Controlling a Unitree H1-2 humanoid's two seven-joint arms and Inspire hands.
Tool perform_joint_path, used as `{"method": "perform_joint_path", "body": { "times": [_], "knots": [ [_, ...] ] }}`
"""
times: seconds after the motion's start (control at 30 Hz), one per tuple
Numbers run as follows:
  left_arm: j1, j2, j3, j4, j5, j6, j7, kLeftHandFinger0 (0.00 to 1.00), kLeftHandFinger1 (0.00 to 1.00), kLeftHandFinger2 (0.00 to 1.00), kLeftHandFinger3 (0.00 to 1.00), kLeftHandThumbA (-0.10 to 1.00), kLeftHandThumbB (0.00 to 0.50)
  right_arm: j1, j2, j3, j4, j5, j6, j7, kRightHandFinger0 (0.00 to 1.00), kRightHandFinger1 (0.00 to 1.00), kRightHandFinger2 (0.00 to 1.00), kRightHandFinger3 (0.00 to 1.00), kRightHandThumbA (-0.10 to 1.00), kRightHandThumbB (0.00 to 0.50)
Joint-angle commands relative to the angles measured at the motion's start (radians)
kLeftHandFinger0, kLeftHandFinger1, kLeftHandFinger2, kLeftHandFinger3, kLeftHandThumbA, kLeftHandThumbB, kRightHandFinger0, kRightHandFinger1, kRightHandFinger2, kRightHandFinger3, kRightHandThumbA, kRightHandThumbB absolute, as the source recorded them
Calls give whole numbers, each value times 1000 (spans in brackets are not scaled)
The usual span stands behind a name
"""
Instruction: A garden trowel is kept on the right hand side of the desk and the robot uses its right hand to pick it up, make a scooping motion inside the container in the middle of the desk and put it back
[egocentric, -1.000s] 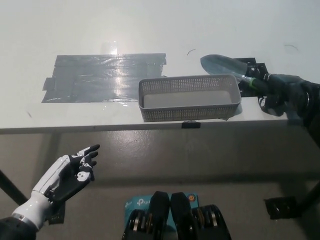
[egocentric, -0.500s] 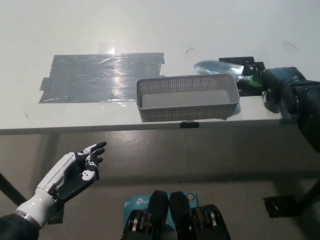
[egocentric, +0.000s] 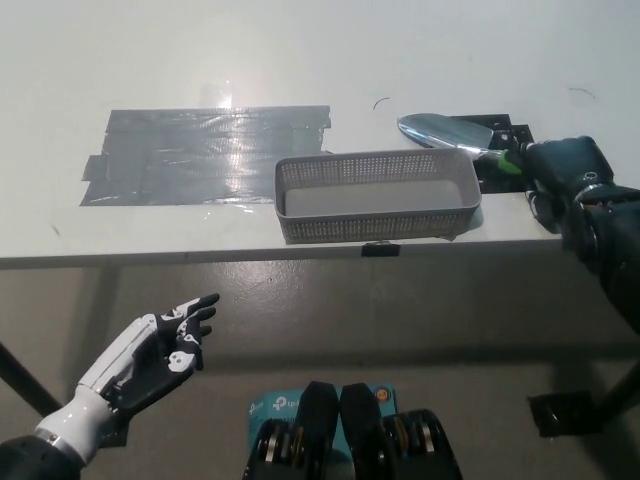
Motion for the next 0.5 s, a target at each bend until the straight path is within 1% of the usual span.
{"method": "perform_joint_path", "body": {
  "times": [0.0, 0.03, 0.07, 0.1, 0.13, 0.17, 0.2, 0.23, 0.27, 0.33, 0.37, 0.4, 0.43, 0.47],
  "knots": [
    [-3, 14, 0, -23, -22, -30, -21, 1000, 1000, 1000, 1000, 704, 120, 31, -31, -17, 12, 0, -47, -8, 0, 304, 625, 378, -97, 0],
    [8, 8, -3, -22, -20, -36, -20, 1000, 1000, 1000, 1000, 700, 117, 41, -35, -20, 1, 0, -46, -5, 0, 311, 634, 358, -100, 0],
    [9, 8, -3, -20, -20, -39, -20, 1000, 1000, 1000, 1000, 698, 118, 43, -36, -25, -5, 3, -44, -2, 0, 313, 637, 358, -100, 0],
    [11, 10, -2, -23, -19, -38, -21, 1000, 1000, 1000, 1000, 702, 128, 45, -36, -47, -11, 18, -42, -15, 0, 292, 609, 308, -100, 0],
    [11, 11, -2, -23, -18, -38, -21, 1000, 1000, 1000, 1000, 705, 131, 48, -35, -63, -17, 27, -42, -18, 0, 292, 609, 312, -100, 0],
    [11, 13, -3, -20, -15, -40, -23, 1000, 1000, 1000, 1000, 717, 137, 54, -40, -87, -48, 36, -36, -19, 0, 275, 577, 269, -100, 0],
    [11, 13, -3, -22, -15, -41, -23, 1000, 1000, 1000, 1000, 719, 138, 53, -41, -99, -56, 42, -35, -4, 0, 272, 578, 260, -100, 0],
    [20, 16, -2, -30, -17, -31, -22, 1000, 1000, 1000, 1000, 708, 129, 64, -38, -132, -82, 62, -27, -4, 7, 271, 590, 348, -100, 0],
    [20, 16, -1, -30, -16, -30, -21, 1000, 1000, 1000, 1000, 709, 130, 65, -40, -152, -100, 70, -25, -6, 0, 252, 560, 405, -100, 4],
    [20, 17, -2, -28, -14, -34, -22, 1000, 1000, 1000, 1000, 710, 130, 67, -39, -172, -111, 66, -19, -1, 0, 233, 534, 417, -100, 1],
    [20, 17, -3, -30, -11, -33, -21, 1000, 1000, 1000, 1000, 714, 146, 64, -42, -187, -117, 74, -29, -10, 0, 185, 468, 599, -100, 15],
    [26, 14, -5, -27, -15, -38, -24, 1000, 1000, 1000, 1000, 716, 141, 66, -55, -197, -151, 63, -29, -20, 0, 150, 455, 711, -100, 8],
    [30, 11, -3, -18, -16, -47, -24, 1000, 1000, 1000, 1000, 721, 145, 59, -53, -210, -149, 64, -28, -26, 0, 56, 368, 504, -100, 10],
    [30, 13, -4, -18, -14, -47, -25, 1000, 1000, 1000, 1000, 727, 156, 57, -55, -220, -154, 62, -34, -40, 0, 31, 344, 262, -100, 1]
  ]
}}
